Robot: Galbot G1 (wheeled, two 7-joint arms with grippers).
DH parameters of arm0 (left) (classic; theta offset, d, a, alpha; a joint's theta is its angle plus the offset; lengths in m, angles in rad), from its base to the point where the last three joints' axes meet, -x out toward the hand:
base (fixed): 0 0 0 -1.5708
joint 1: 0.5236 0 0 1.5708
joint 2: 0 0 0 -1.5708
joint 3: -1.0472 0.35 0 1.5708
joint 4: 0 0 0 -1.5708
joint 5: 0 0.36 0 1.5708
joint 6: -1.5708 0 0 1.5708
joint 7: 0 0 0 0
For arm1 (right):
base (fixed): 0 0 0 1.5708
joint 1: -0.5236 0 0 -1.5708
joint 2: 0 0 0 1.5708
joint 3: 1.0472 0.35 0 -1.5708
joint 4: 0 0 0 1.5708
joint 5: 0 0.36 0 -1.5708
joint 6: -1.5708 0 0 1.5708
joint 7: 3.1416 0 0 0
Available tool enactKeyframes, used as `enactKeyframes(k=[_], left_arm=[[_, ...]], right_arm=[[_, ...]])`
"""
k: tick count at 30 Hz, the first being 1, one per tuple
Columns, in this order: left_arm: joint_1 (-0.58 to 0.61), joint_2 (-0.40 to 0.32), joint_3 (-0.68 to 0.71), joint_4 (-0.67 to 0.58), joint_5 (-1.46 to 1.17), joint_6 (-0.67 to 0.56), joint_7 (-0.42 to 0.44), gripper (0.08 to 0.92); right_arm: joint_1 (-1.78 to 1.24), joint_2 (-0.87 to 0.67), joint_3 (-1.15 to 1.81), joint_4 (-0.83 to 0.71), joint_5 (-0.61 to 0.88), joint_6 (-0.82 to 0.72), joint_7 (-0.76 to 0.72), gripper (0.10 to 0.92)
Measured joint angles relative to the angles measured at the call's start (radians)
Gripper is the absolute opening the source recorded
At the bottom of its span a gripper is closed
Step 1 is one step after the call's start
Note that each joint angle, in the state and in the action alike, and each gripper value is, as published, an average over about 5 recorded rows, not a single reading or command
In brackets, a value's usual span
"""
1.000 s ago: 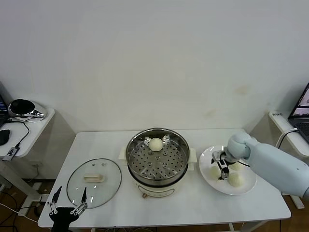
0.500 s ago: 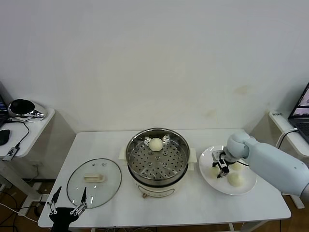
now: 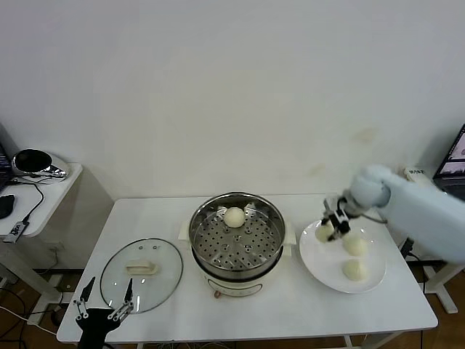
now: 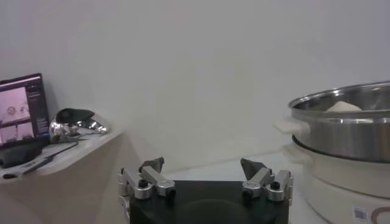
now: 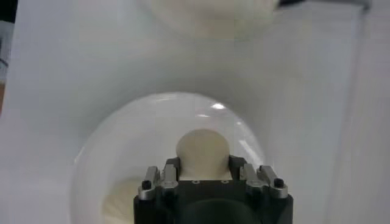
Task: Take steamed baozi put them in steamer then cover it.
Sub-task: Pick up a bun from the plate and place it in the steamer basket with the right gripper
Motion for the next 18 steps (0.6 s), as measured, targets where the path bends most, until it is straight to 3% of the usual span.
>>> enactKeyframes(k=[9,18], left_arm=[[-0.028,0.011,0.010,0.008,-0.009,0.006,0.001,0.823],[-0.042,0.001,0.000,0.004,-0.011,0.015,0.001,0.823]], right_arm=[[0.235,0.129,-0.134,0.052,0.234,-0.102,0.052,0.534],[0.265,0.353,-0.194,0.009,0.380,-0.210,0.134,0.543]])
